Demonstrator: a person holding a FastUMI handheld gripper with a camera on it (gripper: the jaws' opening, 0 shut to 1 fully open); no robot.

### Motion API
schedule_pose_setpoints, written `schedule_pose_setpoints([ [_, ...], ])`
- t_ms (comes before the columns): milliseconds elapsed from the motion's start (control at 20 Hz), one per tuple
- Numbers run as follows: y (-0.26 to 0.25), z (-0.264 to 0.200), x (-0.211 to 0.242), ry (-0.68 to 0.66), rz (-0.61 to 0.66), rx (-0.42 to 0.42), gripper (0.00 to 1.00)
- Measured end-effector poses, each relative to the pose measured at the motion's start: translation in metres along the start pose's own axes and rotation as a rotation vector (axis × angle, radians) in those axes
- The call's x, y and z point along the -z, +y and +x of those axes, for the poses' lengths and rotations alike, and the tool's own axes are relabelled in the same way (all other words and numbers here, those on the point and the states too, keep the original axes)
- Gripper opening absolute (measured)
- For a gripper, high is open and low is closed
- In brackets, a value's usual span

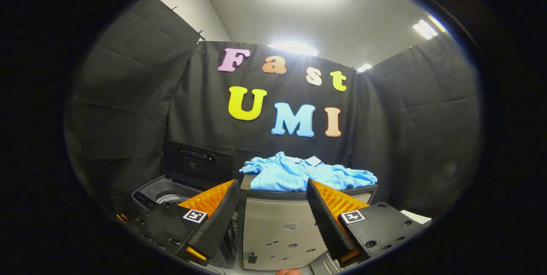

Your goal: Put the clothes into the washing machine and then close the washing machine lid.

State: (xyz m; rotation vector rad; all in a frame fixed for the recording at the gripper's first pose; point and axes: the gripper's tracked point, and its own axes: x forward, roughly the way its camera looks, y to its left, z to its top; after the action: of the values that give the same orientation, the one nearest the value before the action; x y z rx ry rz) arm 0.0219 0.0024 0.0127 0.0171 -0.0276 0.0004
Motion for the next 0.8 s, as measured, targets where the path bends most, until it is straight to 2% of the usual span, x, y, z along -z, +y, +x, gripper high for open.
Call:
schedule_pose_setpoints([
  [550, 0.009, 0.014, -0.034, -0.039, -0.029, 0.030, 0.98],
  [800, 0.009, 0.036, -0.048, -0.008, -0.038, -0.009, 0.98],
])
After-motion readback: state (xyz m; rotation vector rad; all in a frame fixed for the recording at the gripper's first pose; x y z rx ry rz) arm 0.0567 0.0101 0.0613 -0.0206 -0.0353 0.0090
